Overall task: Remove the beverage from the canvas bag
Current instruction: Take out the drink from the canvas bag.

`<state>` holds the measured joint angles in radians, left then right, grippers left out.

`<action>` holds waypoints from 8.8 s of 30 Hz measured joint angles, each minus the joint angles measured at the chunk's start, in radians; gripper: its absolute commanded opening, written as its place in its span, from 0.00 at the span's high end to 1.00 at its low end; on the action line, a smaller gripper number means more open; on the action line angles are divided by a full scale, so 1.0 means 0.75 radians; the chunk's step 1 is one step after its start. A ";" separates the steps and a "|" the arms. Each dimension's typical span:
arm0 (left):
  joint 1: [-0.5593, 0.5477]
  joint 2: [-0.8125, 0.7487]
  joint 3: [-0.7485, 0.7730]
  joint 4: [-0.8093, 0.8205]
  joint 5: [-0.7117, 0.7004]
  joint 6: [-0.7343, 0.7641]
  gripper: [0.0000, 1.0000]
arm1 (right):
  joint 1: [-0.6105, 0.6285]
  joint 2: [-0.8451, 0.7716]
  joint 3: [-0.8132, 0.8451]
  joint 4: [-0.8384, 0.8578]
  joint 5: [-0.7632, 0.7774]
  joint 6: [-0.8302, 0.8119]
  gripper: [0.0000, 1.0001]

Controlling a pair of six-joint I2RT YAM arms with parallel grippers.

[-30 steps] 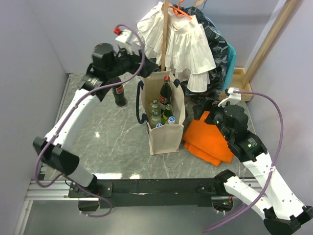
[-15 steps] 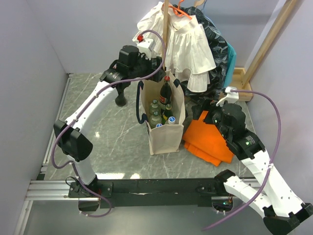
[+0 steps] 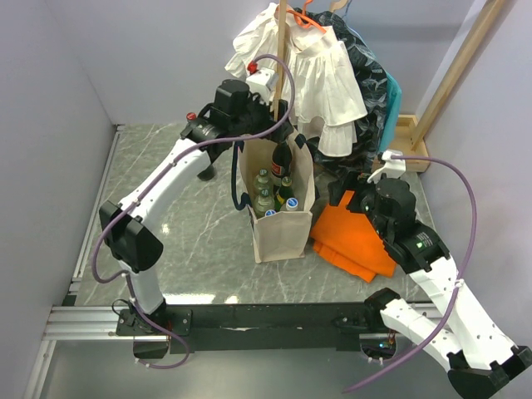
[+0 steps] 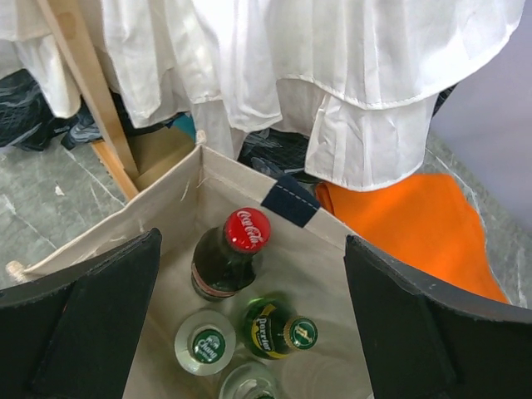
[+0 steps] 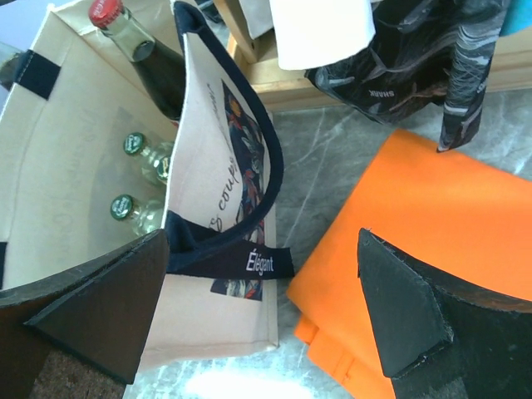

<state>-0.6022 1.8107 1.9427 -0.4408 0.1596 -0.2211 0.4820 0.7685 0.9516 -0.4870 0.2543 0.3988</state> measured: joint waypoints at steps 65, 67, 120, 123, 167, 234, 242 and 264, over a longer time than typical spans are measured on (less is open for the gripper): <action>-0.091 0.221 0.099 -0.057 -0.270 0.057 0.29 | 0.000 0.003 -0.012 -0.011 0.036 -0.035 0.00; -0.091 0.225 0.099 -0.056 -0.271 0.057 0.30 | 0.000 0.003 -0.012 -0.011 0.036 -0.036 0.00; -0.097 0.272 0.099 -0.015 -0.282 0.029 0.74 | 0.000 0.009 -0.013 -0.011 0.054 -0.040 0.00; -0.098 0.271 0.099 -0.013 -0.305 0.051 0.91 | 0.000 0.013 -0.013 -0.011 0.053 -0.040 0.00; -0.101 0.270 0.115 -0.047 -0.315 0.059 0.76 | 0.000 0.020 -0.015 -0.010 0.045 -0.040 0.00; -0.142 0.111 0.334 -0.274 -0.340 0.232 0.99 | 0.000 -0.007 -0.054 -0.010 0.033 -0.045 0.00; -0.153 -0.005 0.303 -0.199 -0.341 0.246 0.99 | 0.000 -0.008 -0.054 -0.011 0.034 -0.044 0.00; -0.165 -0.202 0.188 -0.072 -0.387 0.328 0.99 | 0.000 -0.001 -0.055 -0.010 0.009 -0.040 0.00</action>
<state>-0.7258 1.6592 2.0834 -0.4946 -0.1303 0.0250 0.4820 0.7681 0.9104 -0.4942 0.2607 0.3691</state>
